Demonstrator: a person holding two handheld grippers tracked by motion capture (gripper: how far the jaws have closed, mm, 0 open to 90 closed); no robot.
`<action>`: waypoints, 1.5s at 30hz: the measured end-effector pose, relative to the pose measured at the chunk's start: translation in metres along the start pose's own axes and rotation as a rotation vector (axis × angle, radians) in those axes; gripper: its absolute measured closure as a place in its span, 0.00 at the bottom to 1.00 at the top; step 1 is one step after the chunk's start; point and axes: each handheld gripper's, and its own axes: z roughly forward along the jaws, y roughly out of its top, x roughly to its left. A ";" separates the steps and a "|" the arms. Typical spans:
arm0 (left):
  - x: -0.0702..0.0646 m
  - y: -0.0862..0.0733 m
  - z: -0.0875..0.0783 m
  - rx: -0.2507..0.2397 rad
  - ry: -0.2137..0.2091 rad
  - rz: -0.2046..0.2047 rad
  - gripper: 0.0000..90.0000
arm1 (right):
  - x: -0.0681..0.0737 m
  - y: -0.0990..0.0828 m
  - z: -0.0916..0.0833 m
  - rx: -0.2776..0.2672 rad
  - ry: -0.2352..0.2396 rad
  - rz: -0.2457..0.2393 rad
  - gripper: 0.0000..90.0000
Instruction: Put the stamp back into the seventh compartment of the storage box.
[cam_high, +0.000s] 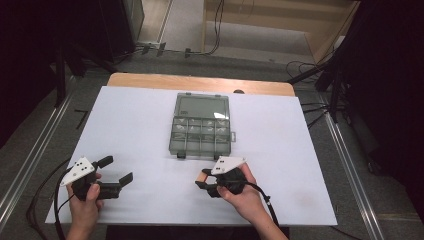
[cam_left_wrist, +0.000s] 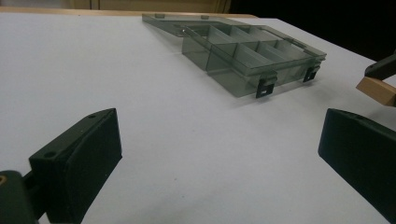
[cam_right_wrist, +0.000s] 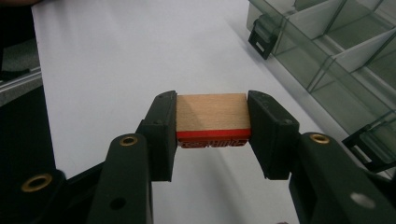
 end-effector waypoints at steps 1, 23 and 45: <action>0.000 0.000 0.000 0.000 0.000 0.001 0.00 | 0.000 0.001 -0.001 -0.002 0.000 0.001 0.59; 0.000 0.000 0.000 -0.003 -0.005 0.002 0.00 | -0.018 0.023 -0.016 -0.033 -0.019 0.047 0.59; -0.001 0.000 0.000 0.002 -0.004 0.014 0.00 | -0.033 0.042 -0.019 -0.054 -0.029 0.056 0.59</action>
